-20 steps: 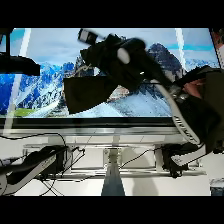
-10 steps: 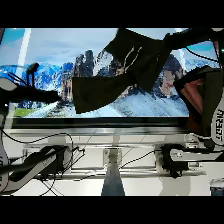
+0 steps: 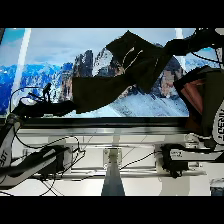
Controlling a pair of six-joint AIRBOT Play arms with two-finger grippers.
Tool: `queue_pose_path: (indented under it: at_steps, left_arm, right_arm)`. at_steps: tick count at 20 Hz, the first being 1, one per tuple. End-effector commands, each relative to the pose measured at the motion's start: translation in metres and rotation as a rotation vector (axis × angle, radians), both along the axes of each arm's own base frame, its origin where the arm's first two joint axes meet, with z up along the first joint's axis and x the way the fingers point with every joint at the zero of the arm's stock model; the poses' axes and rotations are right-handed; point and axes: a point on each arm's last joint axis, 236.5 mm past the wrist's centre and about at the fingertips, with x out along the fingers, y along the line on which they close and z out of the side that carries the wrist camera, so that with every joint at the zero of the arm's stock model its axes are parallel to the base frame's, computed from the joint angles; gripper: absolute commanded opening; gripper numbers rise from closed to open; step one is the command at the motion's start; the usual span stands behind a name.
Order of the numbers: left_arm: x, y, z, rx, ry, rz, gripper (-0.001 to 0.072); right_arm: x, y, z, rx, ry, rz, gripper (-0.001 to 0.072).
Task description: Fold the clothes and pants, and hang the long-sleeved shirts on hangers.
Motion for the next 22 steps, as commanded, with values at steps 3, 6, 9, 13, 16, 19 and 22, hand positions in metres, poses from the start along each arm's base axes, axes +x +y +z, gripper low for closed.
queue_pose_path:
  at_steps: [3, 6, 9, 13, 16, 19, 22]
  left_arm:
    - [0.005, -0.020, -0.026, -0.038, 0.032, -0.050, 0.0255]
    - [0.049, -0.014, -0.003, -0.033, -0.075, -0.027, 0.0019]
    - [0.134, 0.013, 0.079, -0.012, -0.314, 0.002, 0.0017]
    - [0.230, 0.109, 0.282, 0.042, -0.711, 0.258, 0.0015]
    - [0.230, 0.172, 0.413, 0.153, -0.971, 0.371, 0.0015]
    - [0.207, 0.208, 0.453, 0.282, -1.041, 0.405, 0.0016]
    - [0.185, 0.233, 0.398, 0.438, -0.836, 0.322, 0.0016]
  right_arm:
    - [-0.001, 0.000, -0.001, 0.006, 0.005, -0.003, 0.0036]
    - [0.007, -0.003, 0.005, -0.001, -0.033, -0.016, 0.0036]
    - [0.030, -0.023, 0.036, -0.065, -0.163, -0.062, 0.0036]
    - [0.057, -0.070, 0.117, -0.094, -0.397, -0.235, 0.0036]
    - [0.060, -0.108, 0.180, -0.065, -0.554, -0.363, 0.0036]
    - [0.043, -0.146, 0.192, -0.106, -0.560, -0.432, 0.0036]
    - [0.011, -0.174, 0.147, -0.118, -0.371, -0.484, 0.0035]
